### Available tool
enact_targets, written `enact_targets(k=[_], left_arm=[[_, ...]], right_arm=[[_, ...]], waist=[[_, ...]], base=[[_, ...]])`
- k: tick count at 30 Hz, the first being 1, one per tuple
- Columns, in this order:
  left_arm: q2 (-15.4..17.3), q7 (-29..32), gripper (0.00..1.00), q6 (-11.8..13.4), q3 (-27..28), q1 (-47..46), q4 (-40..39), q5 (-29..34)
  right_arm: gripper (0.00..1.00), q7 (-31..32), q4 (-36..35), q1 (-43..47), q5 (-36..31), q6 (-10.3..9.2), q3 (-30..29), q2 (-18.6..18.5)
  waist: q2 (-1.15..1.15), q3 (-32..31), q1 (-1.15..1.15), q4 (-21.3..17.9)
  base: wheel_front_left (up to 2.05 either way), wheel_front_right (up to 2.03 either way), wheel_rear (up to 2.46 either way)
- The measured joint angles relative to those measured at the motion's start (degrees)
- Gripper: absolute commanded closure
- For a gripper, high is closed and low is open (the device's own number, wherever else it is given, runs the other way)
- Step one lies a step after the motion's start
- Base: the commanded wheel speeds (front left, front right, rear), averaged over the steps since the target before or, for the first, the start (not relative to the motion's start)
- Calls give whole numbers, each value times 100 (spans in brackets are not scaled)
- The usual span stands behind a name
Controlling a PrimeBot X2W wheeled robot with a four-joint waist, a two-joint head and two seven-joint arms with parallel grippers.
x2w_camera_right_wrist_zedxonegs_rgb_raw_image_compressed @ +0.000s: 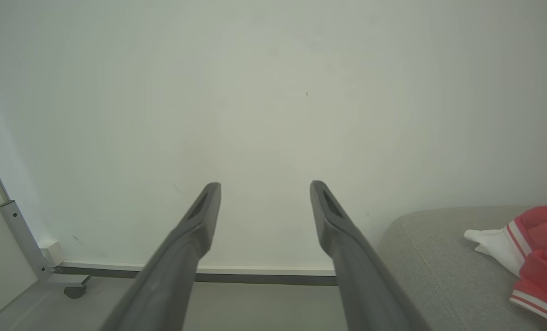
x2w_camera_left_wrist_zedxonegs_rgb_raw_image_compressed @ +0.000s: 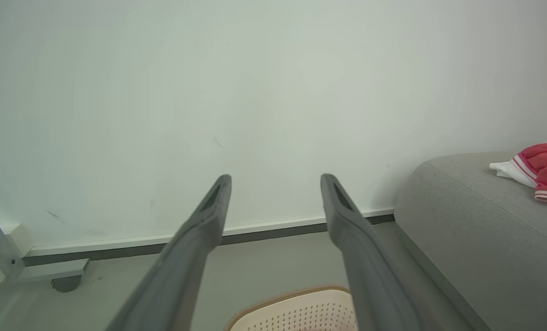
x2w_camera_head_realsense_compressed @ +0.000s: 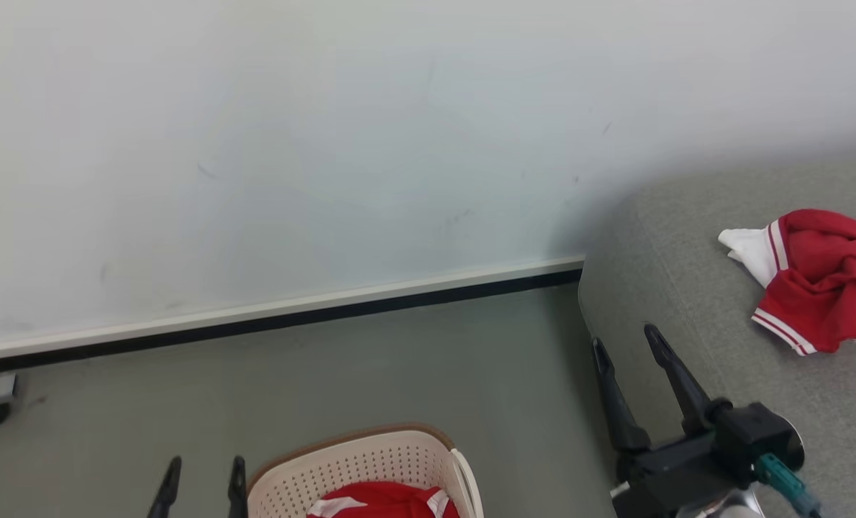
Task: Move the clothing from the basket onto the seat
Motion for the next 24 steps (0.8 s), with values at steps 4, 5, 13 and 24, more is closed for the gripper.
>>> enact_targets(k=[4,5,13,24], left_arm=[[-111,-3,0,-253,110,310,16,172],[-164,-3,0,-302,158,396,23,188],[-469,-5,0,-709,642,783,226,356],[-856,-5,0,-1159,1109,901,401,634]], right_arm=[[0,0,-144,442,-131,-1,-216,7],[0,0,-192,561,-147,0,-264,12],[0,0,-348,1032,-324,0,-366,36],[0,0,-413,1462,-386,-1,-584,193]], waist=[[1,-156,0,-39],[1,-196,0,-50],[1,-387,1,-191],[1,-481,1,-208]], base=[[0,0,0],[0,0,0],[0,0,0],[0,0,0]])
